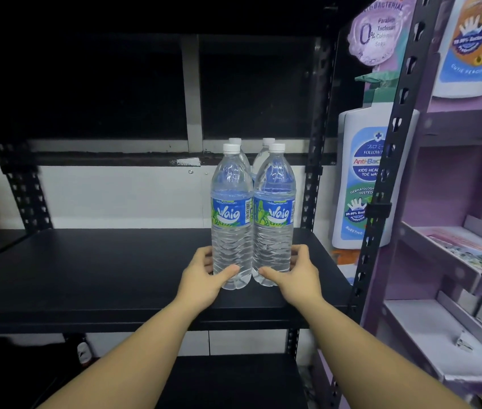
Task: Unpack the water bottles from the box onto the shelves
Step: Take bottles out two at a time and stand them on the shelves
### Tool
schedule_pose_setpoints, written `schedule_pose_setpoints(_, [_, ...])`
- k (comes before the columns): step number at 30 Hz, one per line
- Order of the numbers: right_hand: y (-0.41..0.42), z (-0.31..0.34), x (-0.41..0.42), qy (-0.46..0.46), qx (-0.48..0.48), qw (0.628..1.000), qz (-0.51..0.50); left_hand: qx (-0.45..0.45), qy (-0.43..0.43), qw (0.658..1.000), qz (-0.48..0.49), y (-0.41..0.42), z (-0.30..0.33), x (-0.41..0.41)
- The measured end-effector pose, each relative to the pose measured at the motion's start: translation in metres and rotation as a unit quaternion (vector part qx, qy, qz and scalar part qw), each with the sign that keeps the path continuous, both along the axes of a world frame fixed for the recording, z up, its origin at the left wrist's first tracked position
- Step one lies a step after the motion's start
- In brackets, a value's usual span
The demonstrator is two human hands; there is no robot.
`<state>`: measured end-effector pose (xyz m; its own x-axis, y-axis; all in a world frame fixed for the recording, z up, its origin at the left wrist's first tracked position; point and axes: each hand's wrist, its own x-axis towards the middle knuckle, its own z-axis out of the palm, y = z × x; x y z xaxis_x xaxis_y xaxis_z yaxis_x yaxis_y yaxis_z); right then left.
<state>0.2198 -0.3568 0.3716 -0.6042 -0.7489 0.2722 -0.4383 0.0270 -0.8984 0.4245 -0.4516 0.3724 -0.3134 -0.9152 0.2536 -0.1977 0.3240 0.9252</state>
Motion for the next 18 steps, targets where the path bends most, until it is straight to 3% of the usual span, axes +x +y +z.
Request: schedule_pose_setpoints(18, [-0.041,0.001,-0.025,0.026,0.09,0.996,-0.015,-0.014,-0.095,0.995,0.03,-0.046,0.002,-0.042])
